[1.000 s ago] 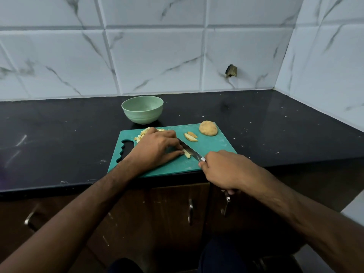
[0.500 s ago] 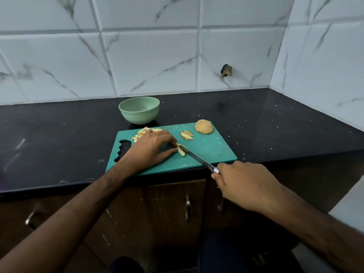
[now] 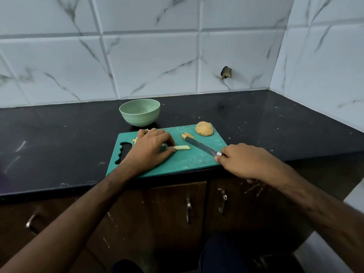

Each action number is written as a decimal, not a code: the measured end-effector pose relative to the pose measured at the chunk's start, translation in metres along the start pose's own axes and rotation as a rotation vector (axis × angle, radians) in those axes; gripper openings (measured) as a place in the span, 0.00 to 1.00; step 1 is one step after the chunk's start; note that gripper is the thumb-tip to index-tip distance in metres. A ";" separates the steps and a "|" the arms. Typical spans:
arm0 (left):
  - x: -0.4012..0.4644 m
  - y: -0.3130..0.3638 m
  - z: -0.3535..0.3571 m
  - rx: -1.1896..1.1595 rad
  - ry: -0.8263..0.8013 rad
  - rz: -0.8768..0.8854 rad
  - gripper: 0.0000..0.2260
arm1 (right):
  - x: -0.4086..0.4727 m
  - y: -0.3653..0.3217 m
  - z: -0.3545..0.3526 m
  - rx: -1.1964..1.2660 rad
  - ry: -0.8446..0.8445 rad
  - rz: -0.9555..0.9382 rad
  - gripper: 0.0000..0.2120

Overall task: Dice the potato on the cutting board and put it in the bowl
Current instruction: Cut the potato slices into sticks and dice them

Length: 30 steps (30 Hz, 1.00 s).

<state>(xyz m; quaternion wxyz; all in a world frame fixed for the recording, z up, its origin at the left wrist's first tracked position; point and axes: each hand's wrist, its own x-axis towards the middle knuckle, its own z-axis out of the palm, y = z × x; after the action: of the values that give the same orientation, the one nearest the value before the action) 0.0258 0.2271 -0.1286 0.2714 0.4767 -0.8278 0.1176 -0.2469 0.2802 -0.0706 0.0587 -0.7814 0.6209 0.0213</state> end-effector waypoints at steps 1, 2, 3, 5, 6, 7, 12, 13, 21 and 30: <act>-0.001 0.000 -0.001 -0.009 0.005 0.006 0.05 | 0.002 0.000 0.000 0.011 0.001 -0.002 0.19; -0.001 0.000 -0.001 -0.015 0.010 0.015 0.05 | 0.003 -0.001 0.001 0.027 0.002 -0.002 0.19; -0.002 0.000 -0.002 -0.019 0.011 0.024 0.05 | 0.003 -0.002 0.001 0.047 0.002 -0.002 0.19; -0.002 0.001 -0.003 -0.038 -0.004 0.031 0.06 | 0.001 -0.004 0.001 0.090 -0.005 -0.006 0.19; -0.002 0.001 -0.004 -0.050 -0.015 0.033 0.06 | -0.001 -0.006 0.001 0.106 -0.009 -0.010 0.19; -0.002 0.001 -0.005 -0.058 -0.026 0.038 0.06 | -0.004 -0.007 0.001 0.110 -0.009 -0.015 0.19; -0.002 -0.001 -0.005 -0.084 -0.047 0.069 0.05 | -0.010 -0.010 0.007 0.004 0.039 -0.050 0.20; -0.003 -0.002 -0.005 -0.088 -0.052 0.074 0.05 | -0.012 -0.010 0.009 -0.022 0.059 -0.055 0.20; -0.011 -0.010 -0.009 -0.111 -0.125 0.079 0.12 | -0.025 -0.017 0.018 -0.145 0.125 -0.085 0.16; -0.011 -0.008 -0.010 -0.124 -0.136 0.067 0.12 | -0.023 -0.025 0.026 -0.115 0.093 -0.072 0.15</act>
<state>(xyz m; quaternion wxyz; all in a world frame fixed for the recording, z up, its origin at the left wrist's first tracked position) 0.0405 0.2354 -0.1267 0.2393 0.4378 -0.8656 0.0427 -0.2268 0.3113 -0.0920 -0.0146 -0.8053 0.5924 0.0184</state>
